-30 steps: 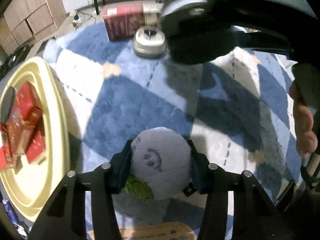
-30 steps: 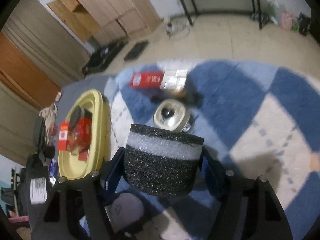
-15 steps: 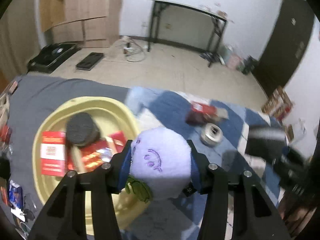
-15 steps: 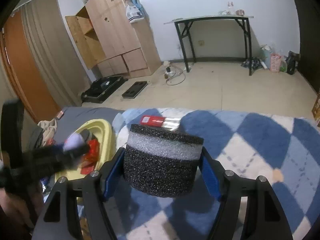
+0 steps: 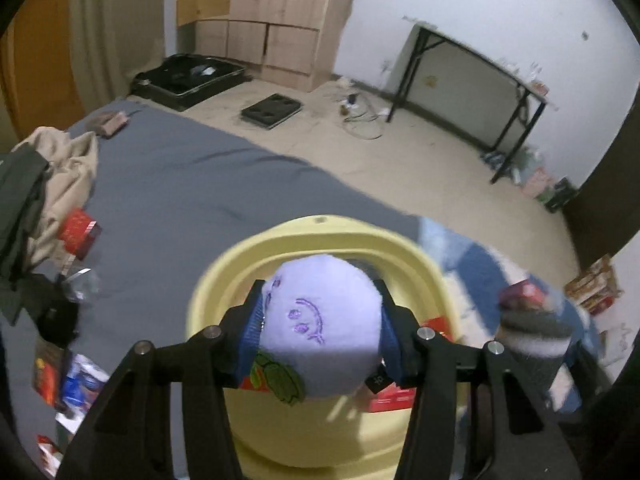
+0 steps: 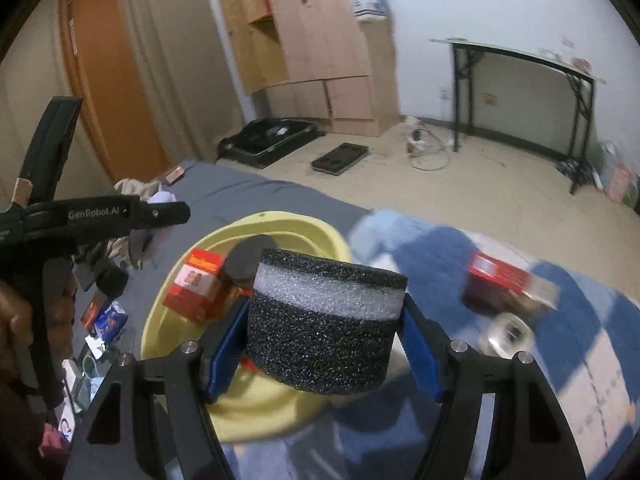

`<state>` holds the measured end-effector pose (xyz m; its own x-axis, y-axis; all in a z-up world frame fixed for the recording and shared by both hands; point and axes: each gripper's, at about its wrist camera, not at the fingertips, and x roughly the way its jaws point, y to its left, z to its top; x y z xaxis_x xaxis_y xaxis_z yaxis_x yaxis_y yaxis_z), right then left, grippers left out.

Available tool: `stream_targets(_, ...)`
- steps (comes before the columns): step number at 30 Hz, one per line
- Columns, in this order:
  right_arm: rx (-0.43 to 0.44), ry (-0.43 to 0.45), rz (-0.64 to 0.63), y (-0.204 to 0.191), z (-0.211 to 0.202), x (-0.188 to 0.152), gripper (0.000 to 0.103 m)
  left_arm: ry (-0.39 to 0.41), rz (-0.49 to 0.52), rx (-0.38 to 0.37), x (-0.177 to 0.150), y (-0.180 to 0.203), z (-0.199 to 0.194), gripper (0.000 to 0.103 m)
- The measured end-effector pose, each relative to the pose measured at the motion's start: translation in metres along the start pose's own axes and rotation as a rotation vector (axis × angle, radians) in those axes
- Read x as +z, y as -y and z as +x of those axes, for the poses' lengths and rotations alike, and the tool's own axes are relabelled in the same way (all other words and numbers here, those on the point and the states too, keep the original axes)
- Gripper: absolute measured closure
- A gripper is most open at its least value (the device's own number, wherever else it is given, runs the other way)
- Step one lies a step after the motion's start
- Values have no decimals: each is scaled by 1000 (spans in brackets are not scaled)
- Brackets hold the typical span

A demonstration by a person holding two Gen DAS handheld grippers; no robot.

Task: Organize rigid objects
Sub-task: 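Carry the ball and foam cylinder into the yellow tray and release both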

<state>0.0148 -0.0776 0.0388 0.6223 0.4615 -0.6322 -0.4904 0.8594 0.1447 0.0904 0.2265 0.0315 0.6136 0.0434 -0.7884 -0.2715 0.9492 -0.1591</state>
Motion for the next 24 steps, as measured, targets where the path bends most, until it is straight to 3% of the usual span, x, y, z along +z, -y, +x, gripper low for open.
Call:
stream_targets(5, 1, -42, -70, -24, 52, 25, 33, -34, -34, 22, -4, -31, 23, 50)
stream_targets(11, -2, -64, -96, -36, 96, 32, 33, -95, -42, 1, -9, -39, 53, 50)
stream_targets(19, -4, -23, -116, -45, 121, 30, 32, -104, -29, 4, -10, -38, 68, 49)
stream_targets(24, 4, -35, -164, -54, 125, 26, 32, -116, -71, 4, -10, -44, 65, 43)
